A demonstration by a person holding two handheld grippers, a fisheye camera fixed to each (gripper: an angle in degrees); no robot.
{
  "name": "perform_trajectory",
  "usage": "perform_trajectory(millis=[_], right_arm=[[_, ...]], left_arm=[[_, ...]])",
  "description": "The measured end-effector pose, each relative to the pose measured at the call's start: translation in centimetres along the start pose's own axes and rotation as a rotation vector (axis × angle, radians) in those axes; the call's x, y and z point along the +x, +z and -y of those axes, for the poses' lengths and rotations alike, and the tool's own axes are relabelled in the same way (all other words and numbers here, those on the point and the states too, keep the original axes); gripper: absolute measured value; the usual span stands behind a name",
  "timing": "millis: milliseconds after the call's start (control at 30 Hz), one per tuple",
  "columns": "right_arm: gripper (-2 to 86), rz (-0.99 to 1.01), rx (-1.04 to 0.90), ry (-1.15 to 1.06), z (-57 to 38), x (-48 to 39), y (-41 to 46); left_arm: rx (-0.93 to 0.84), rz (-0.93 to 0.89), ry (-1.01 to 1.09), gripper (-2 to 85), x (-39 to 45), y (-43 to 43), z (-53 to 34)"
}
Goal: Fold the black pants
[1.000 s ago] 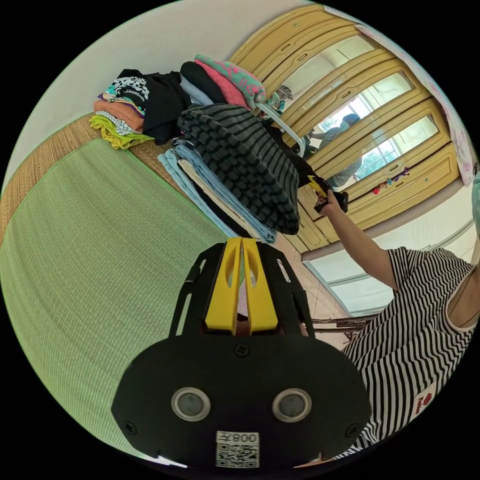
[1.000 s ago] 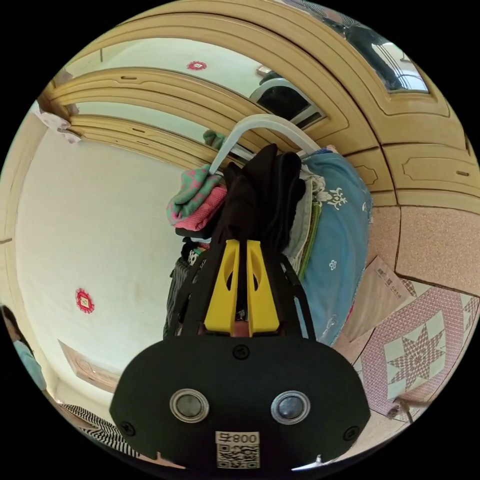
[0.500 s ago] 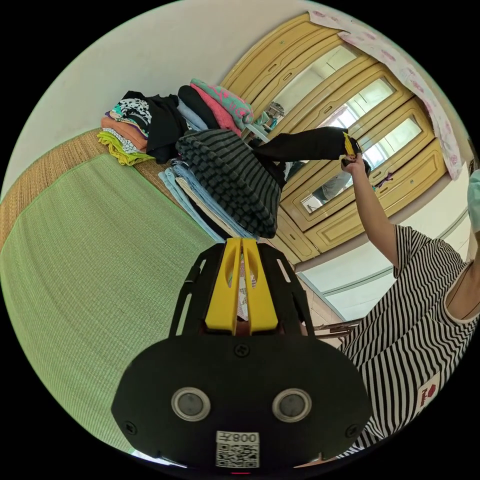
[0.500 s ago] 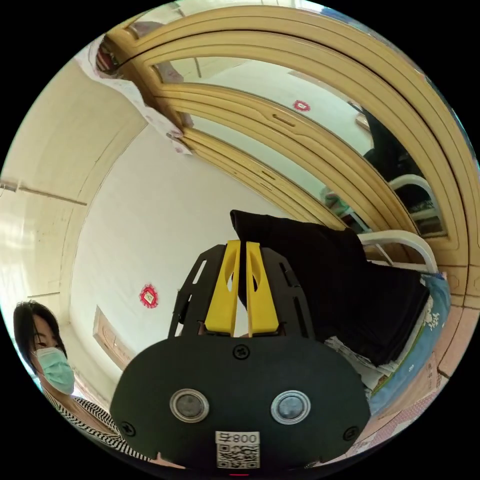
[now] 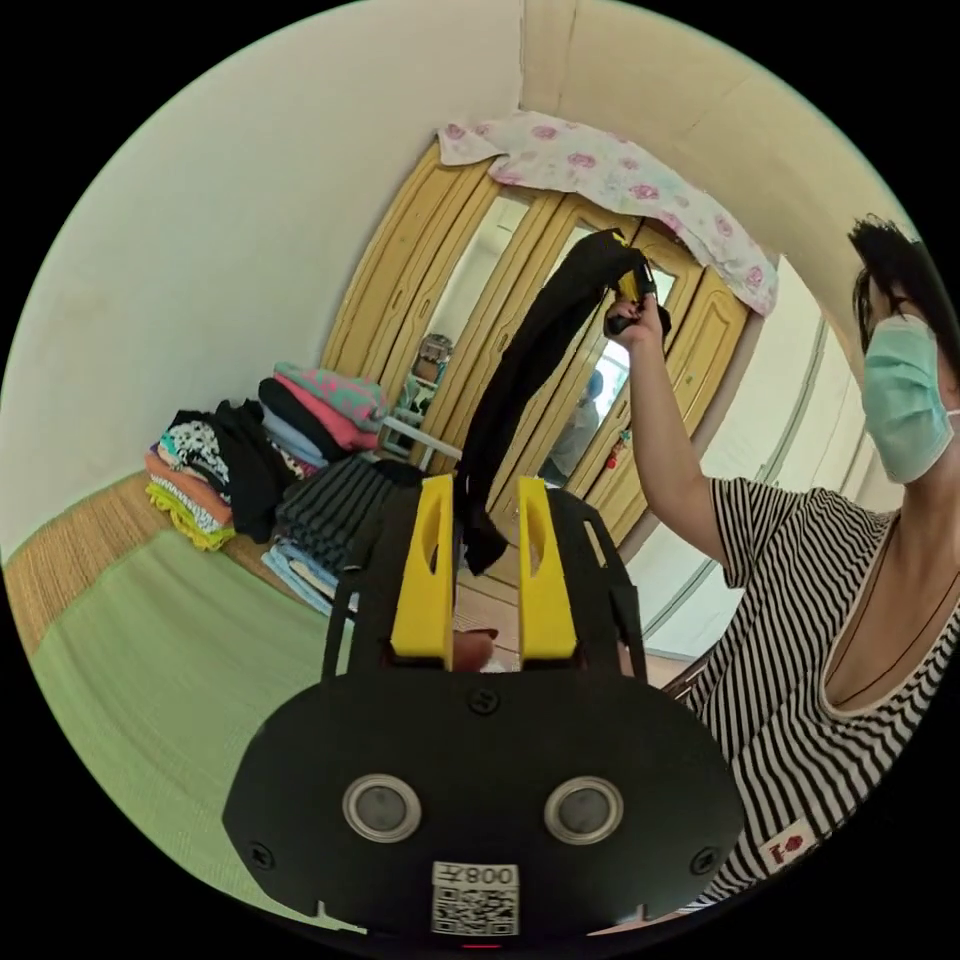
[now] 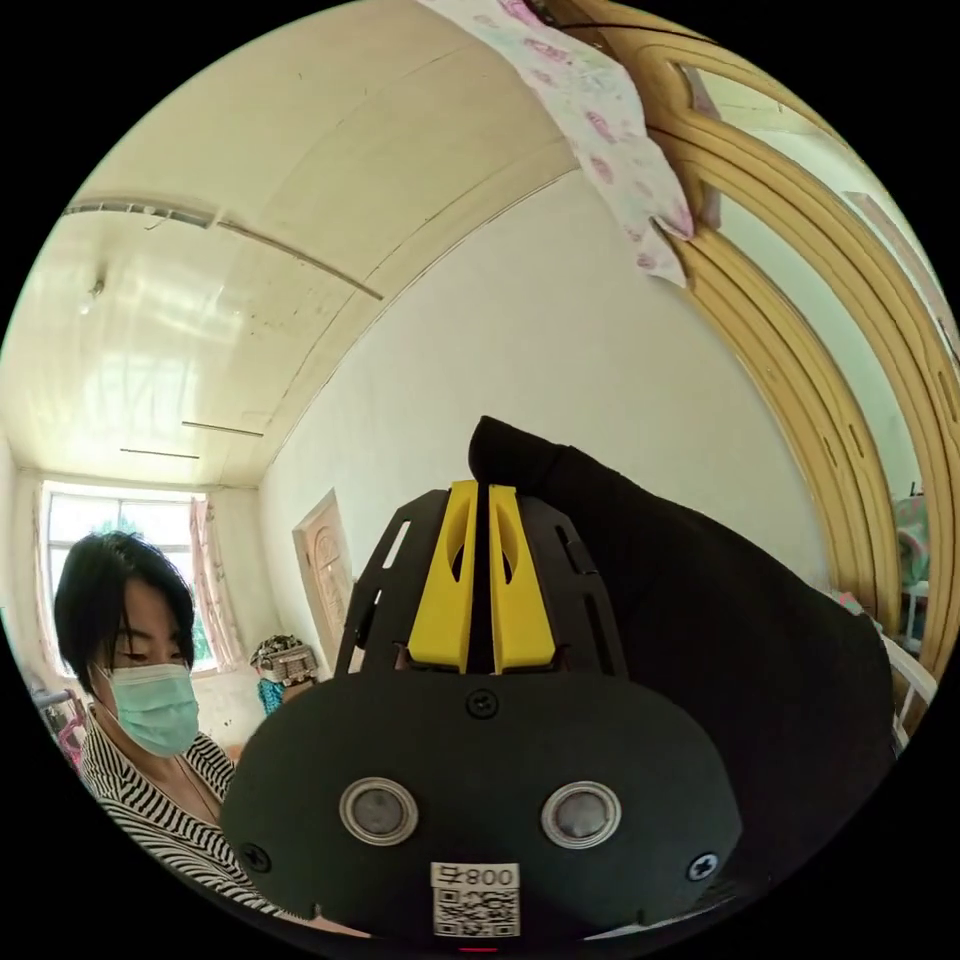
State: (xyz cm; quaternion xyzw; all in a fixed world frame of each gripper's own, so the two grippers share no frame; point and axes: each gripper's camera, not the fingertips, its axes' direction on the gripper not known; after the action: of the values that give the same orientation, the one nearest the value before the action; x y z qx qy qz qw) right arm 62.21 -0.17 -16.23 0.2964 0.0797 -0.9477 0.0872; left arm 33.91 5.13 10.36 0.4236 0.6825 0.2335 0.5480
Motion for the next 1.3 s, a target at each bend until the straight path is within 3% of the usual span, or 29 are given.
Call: perform_trajectory(millis=[100, 333, 500, 700, 967, 1133, 1300], right_arm=[[0.3, 0.039, -0.067, -0.054, -0.3, -4.5, 1.9], [0.3, 0.203, -0.105, -0.056, -2.2, -12.0, 4.5], [0.4, 0.332, -0.115, -0.043, -1.9, -15.1, 5.1], [0.9, 0.397, -0.129, -0.013, -0.5, -17.5, 8.0], [2.7, 0.262, -0.282, 0.134, 0.7, -16.2, 14.6], [5.0, 0.189, -0.398, 0.006, -4.9, -17.7, 12.9], [5.1, 0.103, -0.391, -0.112, -13.8, -22.5, 8.3]], left_arm=[[0.035, -0.033, 0.117, 20.7, 6.6, 2.0, 6.7], [0.042, 0.056, 0.312, 22.7, 21.0, 4.4, 15.7], [0.069, 0.279, 0.327, 8.1, 27.8, 4.1, 19.9], [0.087, 0.363, 0.356, 3.7, 35.6, 3.5, 25.1], [0.198, 0.488, 0.203, 1.6, 42.1, 4.6, 33.6], [0.274, 0.543, 0.074, 0.9, 44.1, 5.8, 38.4], [0.304, 0.686, 0.049, 0.8, 47.6, 8.7, 43.9]])
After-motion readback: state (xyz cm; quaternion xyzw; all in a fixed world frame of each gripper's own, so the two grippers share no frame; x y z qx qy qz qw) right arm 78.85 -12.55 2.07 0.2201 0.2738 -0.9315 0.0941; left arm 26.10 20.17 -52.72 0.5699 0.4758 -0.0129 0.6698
